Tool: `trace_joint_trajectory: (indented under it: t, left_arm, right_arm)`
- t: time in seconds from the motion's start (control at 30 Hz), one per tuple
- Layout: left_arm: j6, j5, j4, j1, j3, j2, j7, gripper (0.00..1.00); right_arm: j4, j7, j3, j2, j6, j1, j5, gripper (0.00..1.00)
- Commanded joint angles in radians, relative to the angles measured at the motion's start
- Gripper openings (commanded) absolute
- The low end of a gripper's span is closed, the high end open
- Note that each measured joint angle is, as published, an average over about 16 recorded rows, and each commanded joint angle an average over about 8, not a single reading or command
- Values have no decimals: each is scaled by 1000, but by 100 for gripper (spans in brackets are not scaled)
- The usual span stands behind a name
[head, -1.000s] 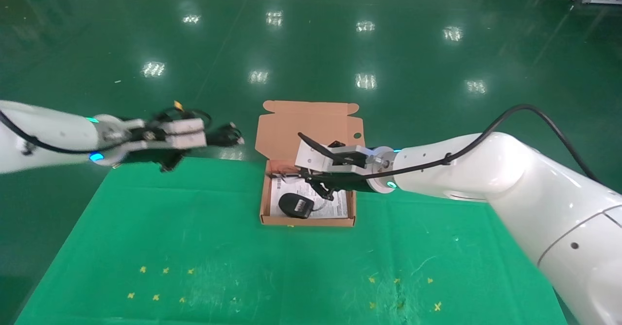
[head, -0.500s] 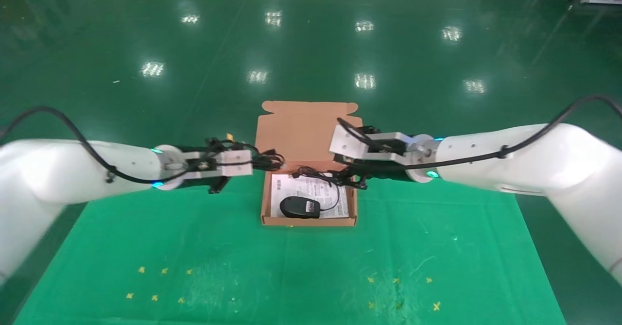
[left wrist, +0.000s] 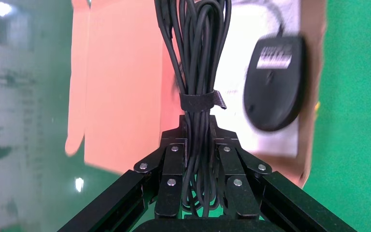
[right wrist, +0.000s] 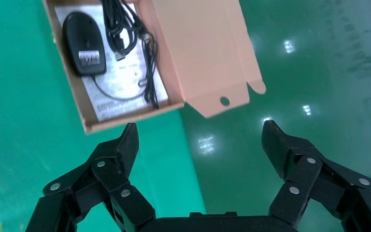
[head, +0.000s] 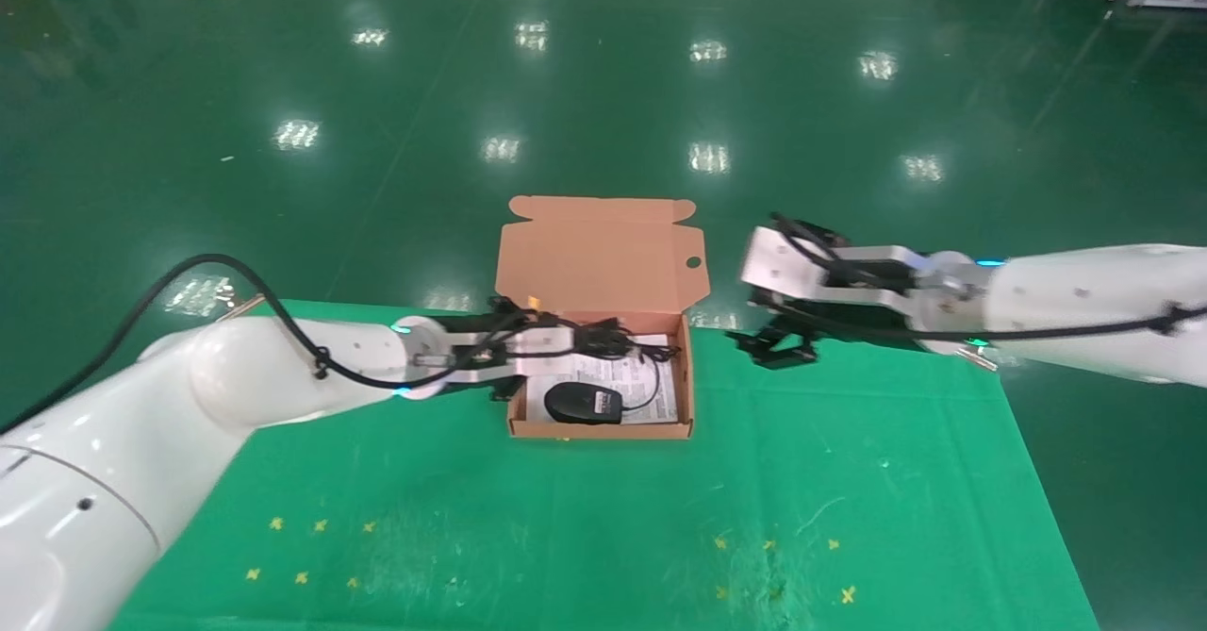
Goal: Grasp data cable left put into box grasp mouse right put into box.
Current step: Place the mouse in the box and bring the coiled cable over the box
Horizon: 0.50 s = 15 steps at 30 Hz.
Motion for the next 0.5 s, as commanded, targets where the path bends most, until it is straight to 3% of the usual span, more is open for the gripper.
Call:
trace_joint_trajectory:
  t: [0.03, 0.3, 0.5]
  left_arm:
    - [-8, -41, -7, 6, 14, 3, 31, 0]
    - [-6, -117, -2, 2, 78, 7, 45, 97]
    - [-6, -124, 1, -1, 84, 7, 44, 100]
  right_arm:
    - [48, 34, -2, 36, -6, 3, -19, 100]
    - [131, 112, -7, 83, -20, 22, -77, 100]
    - [137, 115, -8, 86, -22, 23, -82, 100]
